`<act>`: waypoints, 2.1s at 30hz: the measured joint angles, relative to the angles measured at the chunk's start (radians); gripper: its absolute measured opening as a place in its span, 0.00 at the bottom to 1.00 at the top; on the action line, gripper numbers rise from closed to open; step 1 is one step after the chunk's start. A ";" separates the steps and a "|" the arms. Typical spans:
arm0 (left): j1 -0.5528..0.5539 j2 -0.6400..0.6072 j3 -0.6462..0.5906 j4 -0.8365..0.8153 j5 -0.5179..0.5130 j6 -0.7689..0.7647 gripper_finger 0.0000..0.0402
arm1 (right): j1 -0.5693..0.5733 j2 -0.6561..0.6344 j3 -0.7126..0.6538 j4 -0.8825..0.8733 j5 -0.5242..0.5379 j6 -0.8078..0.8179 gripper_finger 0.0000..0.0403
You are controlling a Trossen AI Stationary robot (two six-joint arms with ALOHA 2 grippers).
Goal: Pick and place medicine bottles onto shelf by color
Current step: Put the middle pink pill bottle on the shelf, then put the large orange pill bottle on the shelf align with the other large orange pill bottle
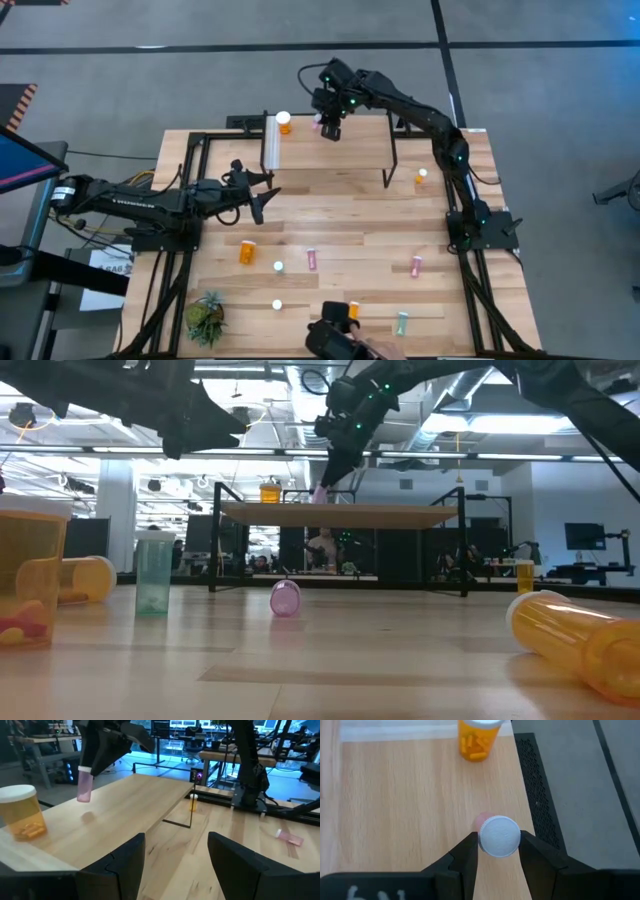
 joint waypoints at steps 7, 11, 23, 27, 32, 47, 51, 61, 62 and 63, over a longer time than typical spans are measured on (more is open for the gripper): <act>0.000 0.000 0.000 0.000 0.019 -0.008 0.51 | 0.003 0.015 -0.002 -0.001 -0.001 0.002 0.40; 0.000 0.000 0.000 -0.001 0.019 -0.008 0.51 | 0.003 0.028 0.001 0.009 -0.001 0.002 0.43; 0.000 0.000 0.000 -0.003 0.019 -0.008 0.51 | 0.002 0.030 0.000 0.020 -0.001 0.009 0.47; 0.000 0.000 0.000 -0.012 0.019 -0.013 0.51 | 0.002 0.030 0.000 -0.006 0.006 0.011 0.48; 0.000 0.000 0.000 -0.027 0.018 -0.017 0.51 | -0.006 0.028 0.044 -0.121 0.038 0.016 0.50; -0.067 0.000 0.051 -0.214 0.038 -0.178 0.51 | 0.041 -0.080 0.035 -0.343 -0.031 0.134 0.47; -0.121 0.000 0.095 -0.330 -0.009 -0.231 0.51 | 0.097 -0.129 -0.017 -0.340 -0.033 0.140 0.47; -0.258 0.000 0.103 -0.366 -0.110 -0.327 0.51 | 0.128 -0.556 -0.637 -0.002 -0.084 0.197 0.47; -0.264 0.000 0.103 -0.366 -0.110 -0.336 0.51 | 0.126 -0.616 -0.717 0.067 -0.084 0.211 0.47; -0.269 0.000 0.103 -0.366 -0.110 -0.350 0.51 | 0.126 -0.671 -0.790 0.135 -0.084 0.222 0.47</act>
